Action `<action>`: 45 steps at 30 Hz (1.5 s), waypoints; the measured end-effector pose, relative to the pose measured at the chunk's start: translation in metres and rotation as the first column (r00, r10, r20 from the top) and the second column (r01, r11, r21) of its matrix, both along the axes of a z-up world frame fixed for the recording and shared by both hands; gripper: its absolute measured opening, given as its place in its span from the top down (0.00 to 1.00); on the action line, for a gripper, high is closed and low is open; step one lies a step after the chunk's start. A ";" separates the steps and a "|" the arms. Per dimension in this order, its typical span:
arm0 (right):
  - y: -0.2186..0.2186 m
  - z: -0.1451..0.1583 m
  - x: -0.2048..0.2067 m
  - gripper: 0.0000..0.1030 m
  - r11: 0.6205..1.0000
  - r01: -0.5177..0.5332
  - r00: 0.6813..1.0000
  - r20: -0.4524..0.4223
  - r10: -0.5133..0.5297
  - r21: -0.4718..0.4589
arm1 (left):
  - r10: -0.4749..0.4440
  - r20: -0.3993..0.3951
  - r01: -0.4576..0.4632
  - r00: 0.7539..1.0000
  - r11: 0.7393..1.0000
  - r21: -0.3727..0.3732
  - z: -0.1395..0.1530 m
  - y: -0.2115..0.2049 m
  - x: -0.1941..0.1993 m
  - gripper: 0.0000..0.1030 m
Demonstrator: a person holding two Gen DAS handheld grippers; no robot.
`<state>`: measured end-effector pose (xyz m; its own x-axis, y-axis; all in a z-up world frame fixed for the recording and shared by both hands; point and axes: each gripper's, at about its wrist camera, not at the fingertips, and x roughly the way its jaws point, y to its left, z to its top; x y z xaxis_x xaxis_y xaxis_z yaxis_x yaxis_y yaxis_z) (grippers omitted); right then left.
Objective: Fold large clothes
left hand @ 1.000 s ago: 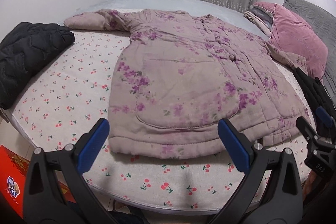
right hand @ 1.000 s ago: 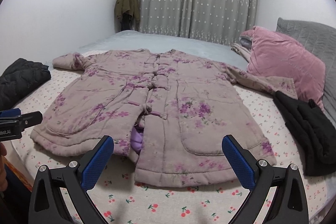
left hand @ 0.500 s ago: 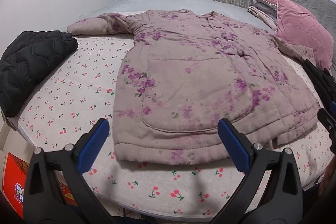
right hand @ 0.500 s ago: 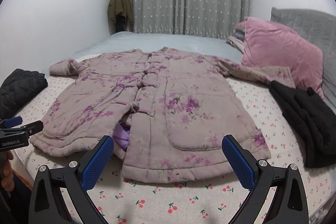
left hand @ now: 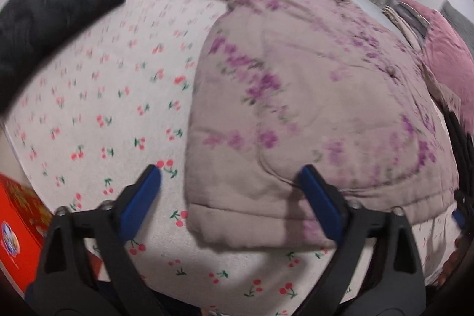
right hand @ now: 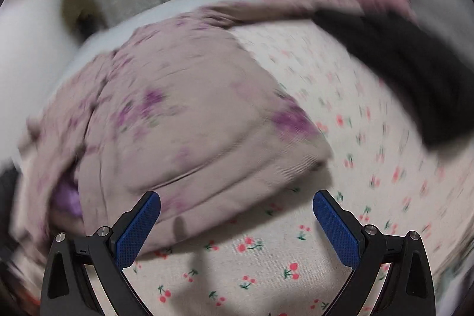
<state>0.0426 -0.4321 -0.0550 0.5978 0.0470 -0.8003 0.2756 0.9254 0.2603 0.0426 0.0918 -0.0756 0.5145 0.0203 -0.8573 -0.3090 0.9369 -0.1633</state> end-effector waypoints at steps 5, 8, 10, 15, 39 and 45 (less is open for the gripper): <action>-0.019 -0.023 0.015 0.20 0.984 -0.019 0.996 -0.086 0.035 0.179 | 0.014 -0.017 -0.015 1.000 0.998 -0.062 -0.009 0.003 0.006 0.32; -0.021 -0.016 0.022 0.36 0.993 0.008 0.997 -0.081 0.002 0.118 | 0.016 0.016 -0.015 1.000 0.999 -0.036 -0.003 -0.003 0.012 0.70; -0.025 -0.019 0.030 0.75 0.983 0.003 0.998 -0.058 0.008 0.184 | 0.029 0.042 -0.028 0.999 0.999 -0.020 0.005 -0.003 0.013 0.83; -0.027 0.029 0.002 0.96 0.963 -0.035 0.983 0.183 -0.015 0.267 | 0.140 0.184 -0.124 0.973 0.988 -0.097 0.061 0.040 -0.012 0.86; -0.021 0.086 -0.048 0.89 0.987 -0.057 0.985 0.170 0.031 0.148 | 0.101 0.109 -0.109 0.989 0.991 0.077 0.083 0.052 -0.032 0.39; -0.026 0.124 -0.044 0.09 0.998 -0.037 0.961 0.277 0.022 0.048 | 0.042 0.199 -0.080 0.979 0.978 0.190 0.114 0.022 0.004 0.19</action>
<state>-0.0017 -0.4582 0.0689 0.7929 0.1053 -0.6001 0.1591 0.9150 0.3707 0.0469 0.1134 0.0386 0.6619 0.2148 -0.7181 -0.3475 0.9368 -0.0400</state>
